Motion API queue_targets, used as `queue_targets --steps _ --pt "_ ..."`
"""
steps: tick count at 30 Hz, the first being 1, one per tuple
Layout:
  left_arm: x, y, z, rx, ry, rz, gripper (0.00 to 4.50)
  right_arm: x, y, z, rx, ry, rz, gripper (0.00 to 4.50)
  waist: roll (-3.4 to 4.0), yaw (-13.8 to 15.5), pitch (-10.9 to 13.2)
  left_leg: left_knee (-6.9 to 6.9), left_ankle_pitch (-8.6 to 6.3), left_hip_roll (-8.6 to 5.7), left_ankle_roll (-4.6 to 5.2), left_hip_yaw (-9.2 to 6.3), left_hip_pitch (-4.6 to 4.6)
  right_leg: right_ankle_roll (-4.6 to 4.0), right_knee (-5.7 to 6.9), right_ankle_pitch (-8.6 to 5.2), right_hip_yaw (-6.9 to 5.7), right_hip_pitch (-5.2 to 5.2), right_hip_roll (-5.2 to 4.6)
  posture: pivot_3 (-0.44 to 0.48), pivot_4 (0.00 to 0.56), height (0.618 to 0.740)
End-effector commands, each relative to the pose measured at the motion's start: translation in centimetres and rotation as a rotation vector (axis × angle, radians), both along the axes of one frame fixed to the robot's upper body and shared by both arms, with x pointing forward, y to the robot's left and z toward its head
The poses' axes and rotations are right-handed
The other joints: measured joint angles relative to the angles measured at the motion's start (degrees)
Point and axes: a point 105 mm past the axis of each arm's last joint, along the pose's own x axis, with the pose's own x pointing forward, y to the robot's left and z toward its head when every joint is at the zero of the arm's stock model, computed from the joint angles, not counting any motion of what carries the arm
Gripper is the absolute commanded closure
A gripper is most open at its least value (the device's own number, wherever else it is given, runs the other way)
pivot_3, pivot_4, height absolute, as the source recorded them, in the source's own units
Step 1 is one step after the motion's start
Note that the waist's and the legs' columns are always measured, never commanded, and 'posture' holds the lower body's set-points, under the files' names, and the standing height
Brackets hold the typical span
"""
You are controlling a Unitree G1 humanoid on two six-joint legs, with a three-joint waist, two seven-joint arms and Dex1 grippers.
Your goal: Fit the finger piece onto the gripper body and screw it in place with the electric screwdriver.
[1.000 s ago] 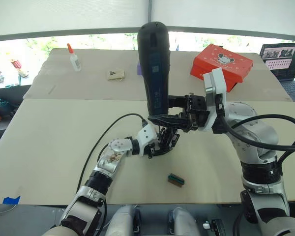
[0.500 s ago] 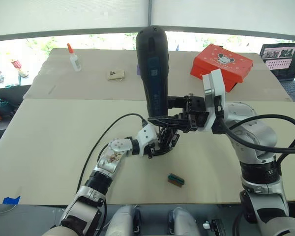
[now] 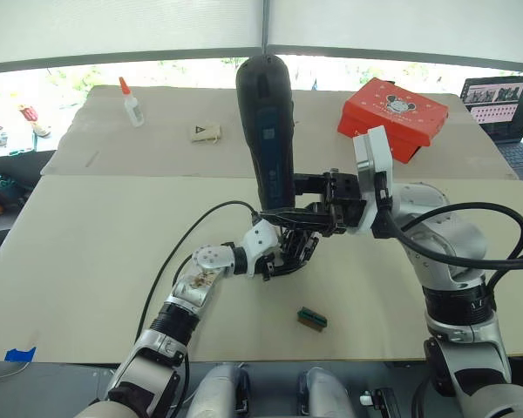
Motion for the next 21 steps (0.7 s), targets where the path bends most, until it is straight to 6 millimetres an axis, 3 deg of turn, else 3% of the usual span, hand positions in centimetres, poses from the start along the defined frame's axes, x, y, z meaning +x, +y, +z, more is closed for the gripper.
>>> queue_targets --steps 1,21 --pt "-0.16 -0.12 1.29 -0.04 -0.035 -0.01 2.17 -0.55 -0.27 1.24 0.032 -0.076 0.008 2.56 0.0 0.0 0.0 0.0 0.0 0.0 0.0 0.0 0.0 0.0 0.0 0.0 0.0 0.0 0.0 0.0 0.15 0.74" --pt "-0.19 -0.2 1.26 -0.04 -0.039 -0.011 2.17 -0.58 -0.51 1.9 0.026 -0.103 0.013 2.56 0.0 0.01 0.0 0.0 0.0 0.0 0.0 0.0 0.0 0.0 0.0 0.0 0.0 0.0 0.0 0.0 0.15 0.74"
